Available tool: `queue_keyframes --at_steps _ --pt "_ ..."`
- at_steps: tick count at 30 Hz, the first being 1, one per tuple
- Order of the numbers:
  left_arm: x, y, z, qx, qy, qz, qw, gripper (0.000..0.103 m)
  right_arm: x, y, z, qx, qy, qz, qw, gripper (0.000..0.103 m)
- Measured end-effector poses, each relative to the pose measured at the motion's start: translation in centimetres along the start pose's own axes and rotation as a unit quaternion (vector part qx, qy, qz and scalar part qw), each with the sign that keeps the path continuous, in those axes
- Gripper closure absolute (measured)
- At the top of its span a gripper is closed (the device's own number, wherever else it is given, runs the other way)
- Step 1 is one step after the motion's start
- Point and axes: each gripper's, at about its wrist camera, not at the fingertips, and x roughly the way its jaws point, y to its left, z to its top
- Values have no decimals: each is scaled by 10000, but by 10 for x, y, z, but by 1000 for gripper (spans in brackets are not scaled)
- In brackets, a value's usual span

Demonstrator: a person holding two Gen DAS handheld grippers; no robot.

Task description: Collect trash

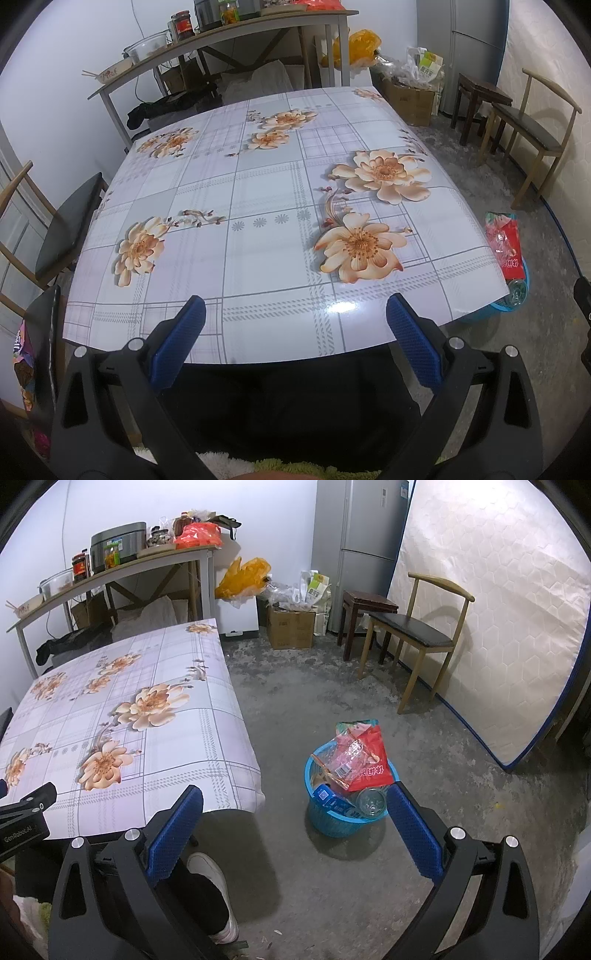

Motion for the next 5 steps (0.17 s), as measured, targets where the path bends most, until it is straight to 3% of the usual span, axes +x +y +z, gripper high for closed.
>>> queue_keyframes --at_steps 5 --pt "2 0 -3 14 28 -12 10000 9 0 0 0 -2 -6 3 10000 6"
